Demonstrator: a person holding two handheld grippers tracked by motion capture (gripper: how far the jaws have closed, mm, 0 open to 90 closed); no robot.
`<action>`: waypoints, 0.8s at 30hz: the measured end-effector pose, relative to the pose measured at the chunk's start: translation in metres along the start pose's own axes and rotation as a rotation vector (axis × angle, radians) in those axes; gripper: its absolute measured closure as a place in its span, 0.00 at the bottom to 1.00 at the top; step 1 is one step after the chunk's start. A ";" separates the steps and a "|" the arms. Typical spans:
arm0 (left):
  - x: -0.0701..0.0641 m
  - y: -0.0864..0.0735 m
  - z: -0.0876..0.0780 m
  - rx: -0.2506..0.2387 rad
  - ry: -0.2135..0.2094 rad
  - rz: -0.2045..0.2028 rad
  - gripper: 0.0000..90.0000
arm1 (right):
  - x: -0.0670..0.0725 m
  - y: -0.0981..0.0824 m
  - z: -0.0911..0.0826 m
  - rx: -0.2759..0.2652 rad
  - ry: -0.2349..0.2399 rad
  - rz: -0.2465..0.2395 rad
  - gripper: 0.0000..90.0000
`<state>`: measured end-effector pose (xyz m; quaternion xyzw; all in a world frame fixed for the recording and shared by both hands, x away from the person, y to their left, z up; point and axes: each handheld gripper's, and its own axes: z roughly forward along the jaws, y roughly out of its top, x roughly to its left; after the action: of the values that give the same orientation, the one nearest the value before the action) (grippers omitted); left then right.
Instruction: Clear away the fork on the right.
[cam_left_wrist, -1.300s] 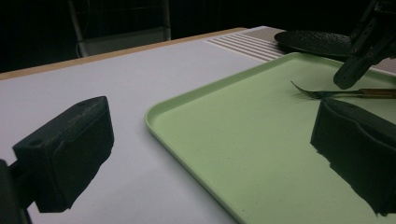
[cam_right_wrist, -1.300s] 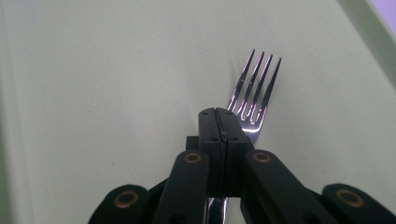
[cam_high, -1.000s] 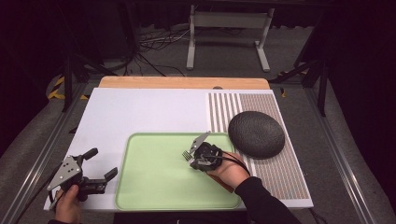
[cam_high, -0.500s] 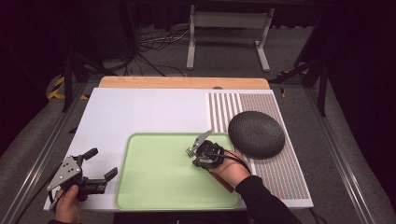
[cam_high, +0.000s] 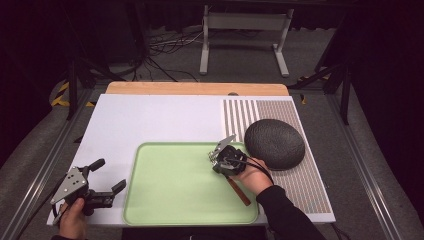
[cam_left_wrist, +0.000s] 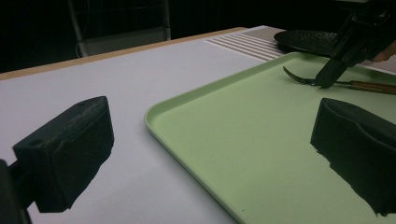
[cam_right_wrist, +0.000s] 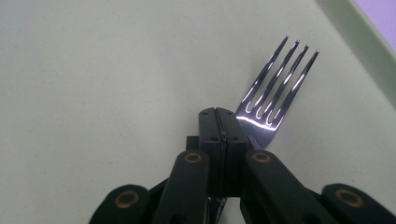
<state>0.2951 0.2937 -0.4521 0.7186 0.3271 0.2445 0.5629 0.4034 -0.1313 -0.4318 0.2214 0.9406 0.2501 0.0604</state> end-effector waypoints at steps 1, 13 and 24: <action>0.000 0.000 0.000 -0.003 0.003 0.001 0.00 | -0.001 -0.001 0.000 -0.002 0.002 0.006 1.00; 0.000 0.000 0.000 -0.001 0.003 0.000 0.00 | -0.014 -0.013 -0.007 -0.017 -0.031 0.061 1.00; 0.000 0.000 0.001 0.001 0.002 0.000 0.00 | -0.022 -0.024 -0.014 -0.025 -0.059 0.102 1.00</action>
<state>0.2956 0.2934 -0.4525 0.7186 0.3278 0.2453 0.5621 0.4110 -0.1660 -0.4321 0.2759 0.9226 0.2581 0.0782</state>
